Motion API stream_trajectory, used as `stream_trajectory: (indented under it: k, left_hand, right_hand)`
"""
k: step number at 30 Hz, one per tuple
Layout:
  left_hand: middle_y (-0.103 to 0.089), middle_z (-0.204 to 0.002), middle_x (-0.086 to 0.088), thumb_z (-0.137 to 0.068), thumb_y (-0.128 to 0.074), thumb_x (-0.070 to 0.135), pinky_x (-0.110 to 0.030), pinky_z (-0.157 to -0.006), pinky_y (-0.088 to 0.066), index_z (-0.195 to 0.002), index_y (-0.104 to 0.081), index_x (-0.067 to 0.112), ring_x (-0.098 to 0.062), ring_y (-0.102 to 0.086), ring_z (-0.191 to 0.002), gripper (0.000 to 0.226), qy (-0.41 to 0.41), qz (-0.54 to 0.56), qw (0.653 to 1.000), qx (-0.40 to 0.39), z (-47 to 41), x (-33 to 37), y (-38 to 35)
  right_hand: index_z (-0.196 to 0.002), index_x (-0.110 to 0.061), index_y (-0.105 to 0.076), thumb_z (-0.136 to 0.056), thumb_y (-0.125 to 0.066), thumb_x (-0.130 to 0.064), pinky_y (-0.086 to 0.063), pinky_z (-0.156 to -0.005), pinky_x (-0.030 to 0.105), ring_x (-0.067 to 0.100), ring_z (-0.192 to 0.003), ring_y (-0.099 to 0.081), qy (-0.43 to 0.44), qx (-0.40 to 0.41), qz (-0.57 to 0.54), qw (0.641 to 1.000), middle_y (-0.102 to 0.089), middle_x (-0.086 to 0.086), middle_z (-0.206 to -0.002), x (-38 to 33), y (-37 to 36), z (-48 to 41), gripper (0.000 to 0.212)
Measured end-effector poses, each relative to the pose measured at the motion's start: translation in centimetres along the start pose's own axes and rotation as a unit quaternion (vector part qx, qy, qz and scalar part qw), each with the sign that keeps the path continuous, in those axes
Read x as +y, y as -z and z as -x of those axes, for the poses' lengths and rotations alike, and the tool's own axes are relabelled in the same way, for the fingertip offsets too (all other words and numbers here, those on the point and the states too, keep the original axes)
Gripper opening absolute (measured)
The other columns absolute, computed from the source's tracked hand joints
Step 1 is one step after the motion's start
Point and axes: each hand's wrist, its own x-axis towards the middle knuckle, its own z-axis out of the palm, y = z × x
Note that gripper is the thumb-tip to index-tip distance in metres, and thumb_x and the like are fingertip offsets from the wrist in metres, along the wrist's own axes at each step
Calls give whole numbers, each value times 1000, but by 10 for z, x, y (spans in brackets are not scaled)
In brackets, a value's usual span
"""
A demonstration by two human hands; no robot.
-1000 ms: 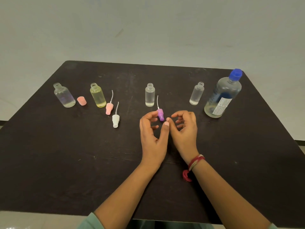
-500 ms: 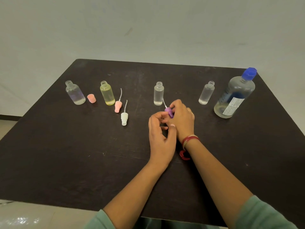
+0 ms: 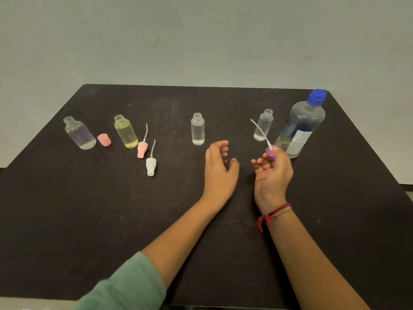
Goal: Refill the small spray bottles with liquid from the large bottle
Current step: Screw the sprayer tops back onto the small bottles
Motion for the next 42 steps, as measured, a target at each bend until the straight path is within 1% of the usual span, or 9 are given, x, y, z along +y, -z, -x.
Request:
stream_trajectory:
  k: [7, 13, 15, 19, 24, 27, 31, 36, 42]
  left_hand:
    - [-45, -136, -7, -81, -75, 22, -36, -110, -34, -140, -40, 9, -20, -42, -130, 70, 11, -84, 995, -46, -61, -2, -56]
    - [-45, -147, 1, -77, -75, 44, -42, -113, -21, -148, -31, 22, -21, -36, -138, 86, 41, -232, 970, -61, -92, 1, -81]
    - [-53, -139, 5, -77, -74, 47, -40, -112, -20, -143, -38, 27, -19, -41, -134, 79, 38, -248, 966, -65, -95, 0, -85]
    - [-67, -106, 5, -83, -68, 45, -40, -110, -22, -115, -58, 28, -18, -54, -115, 37, 7, -259, 963, -70, -94, -2, -84]
    - [-60, -88, 9, -84, -68, 36, -39, -103, -34, -105, -59, 20, -19, -59, -100, 28, 0, -225, 968, -110, -85, 0, -62]
    - [-62, -88, 7, -83, -70, 33, -38, -90, -42, -98, -58, 18, -17, -58, -91, 24, -4, -209, 971, -115, -73, -2, -43]
    - [-68, -99, 1, -83, -70, 29, -38, -88, -46, -99, -59, 17, -20, -61, -98, 24, -9, -204, 971, -122, -53, -3, -19]
    - [-68, -99, 2, -80, -73, 33, -42, -88, -48, -103, -61, 17, -19, -61, -97, 31, -9, -200, 973, -117, -27, -8, 3]
    - [-65, -92, 2, -83, -72, 32, -34, -83, -42, -99, -59, 15, -19, -57, -93, 27, -38, -229, 968, -95, -14, -3, 12]
  right_hand:
    - [-77, -7, -56, -102, -42, -31, -41, -45, 25, 10, -43, -40, -6, 8, -15, 1000, -40, 0, -52, -4, -1, 2, 37]
    - [-74, -7, -54, -101, -39, -38, -39, -44, 23, 11, -43, -39, -28, 3, -28, 999, -39, 1, -52, -5, -1, 1, 44]
    - [-75, -7, -55, -101, -39, -38, -39, -44, 24, 10, -44, -40, -32, -2, -22, 999, -40, 1, -52, -5, -1, 1, 44]
    - [-82, -5, -58, -101, -40, -37, -42, -46, 24, 9, -45, -43, -38, -14, -11, 999, -45, 0, -53, -5, -2, -1, 41]
    - [-90, -7, -64, -99, -47, -31, -51, -55, 25, 10, -55, -54, -27, -41, 3, 999, -56, 3, -65, -5, -2, 0, 31]
    - [-90, -8, -64, -96, -54, -26, -54, -61, 25, 11, -61, -60, -27, -41, 2, 999, -61, 4, -69, -5, -3, 1, 21]
    - [-88, -11, -62, -94, -59, -20, -55, -69, 27, 10, -63, -60, -34, -50, -9, 998, -60, 2, -66, -7, -4, 2, 12]
    - [-85, -15, -59, -92, -60, -17, -51, -61, 23, 7, -59, -50, -44, -64, -13, 997, -53, -1, -66, -10, -4, 6, 7]
    - [-90, -11, -63, -93, -59, -16, -52, -63, 23, 4, -58, -47, -7, -61, 11, 998, -54, -7, -65, -15, -4, 5, 7]
